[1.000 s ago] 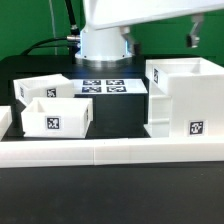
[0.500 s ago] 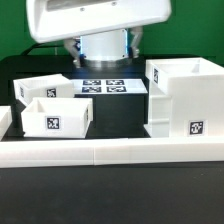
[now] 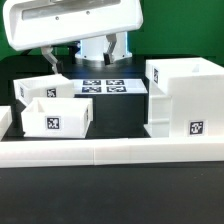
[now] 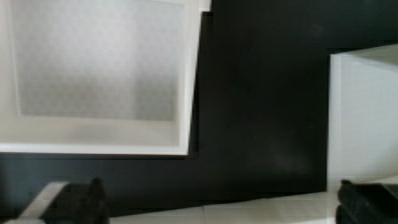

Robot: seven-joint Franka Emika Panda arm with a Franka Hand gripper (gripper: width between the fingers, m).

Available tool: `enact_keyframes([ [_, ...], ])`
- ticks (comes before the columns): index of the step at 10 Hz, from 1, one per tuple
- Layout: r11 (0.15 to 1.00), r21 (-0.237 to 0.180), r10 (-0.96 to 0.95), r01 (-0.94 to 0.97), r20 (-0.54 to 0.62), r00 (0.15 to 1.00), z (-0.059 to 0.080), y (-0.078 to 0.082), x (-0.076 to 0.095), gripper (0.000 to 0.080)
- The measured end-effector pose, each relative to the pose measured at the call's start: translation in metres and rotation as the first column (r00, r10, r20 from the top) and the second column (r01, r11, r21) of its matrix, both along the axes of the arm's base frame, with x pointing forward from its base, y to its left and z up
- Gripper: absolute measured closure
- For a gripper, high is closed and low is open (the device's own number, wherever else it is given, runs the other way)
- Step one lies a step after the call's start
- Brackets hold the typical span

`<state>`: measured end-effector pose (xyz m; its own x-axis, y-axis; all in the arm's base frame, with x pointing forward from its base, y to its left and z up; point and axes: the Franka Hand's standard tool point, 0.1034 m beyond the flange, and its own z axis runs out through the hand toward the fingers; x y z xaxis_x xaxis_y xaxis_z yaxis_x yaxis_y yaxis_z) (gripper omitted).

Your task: Assemble drawer

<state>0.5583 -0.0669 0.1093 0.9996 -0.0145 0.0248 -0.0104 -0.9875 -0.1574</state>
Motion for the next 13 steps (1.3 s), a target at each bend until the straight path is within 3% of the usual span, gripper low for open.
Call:
enact_keyframes([
  [1, 1.0, -0.005, 0.004, -0.004, -0.01, 1.0, -0.004, 0.004, -0.002, 0.015],
  [3, 0.998, -0.06, 0.017, -0.016, 0.014, 1.0, -0.03, -0.001, -0.018, 0.015],
  [5, 0.996, -0.089, 0.017, -0.013, 0.039, 0.999, -0.046, -0.006, -0.024, 0.015],
  [11, 0.992, -0.123, 0.013, -0.008, 0.041, 0.999, -0.093, -0.016, -0.031, 0.015],
  [13, 0.992, -0.129, 0.013, -0.008, 0.038, 0.999, -0.102, -0.017, -0.036, 0.015],
])
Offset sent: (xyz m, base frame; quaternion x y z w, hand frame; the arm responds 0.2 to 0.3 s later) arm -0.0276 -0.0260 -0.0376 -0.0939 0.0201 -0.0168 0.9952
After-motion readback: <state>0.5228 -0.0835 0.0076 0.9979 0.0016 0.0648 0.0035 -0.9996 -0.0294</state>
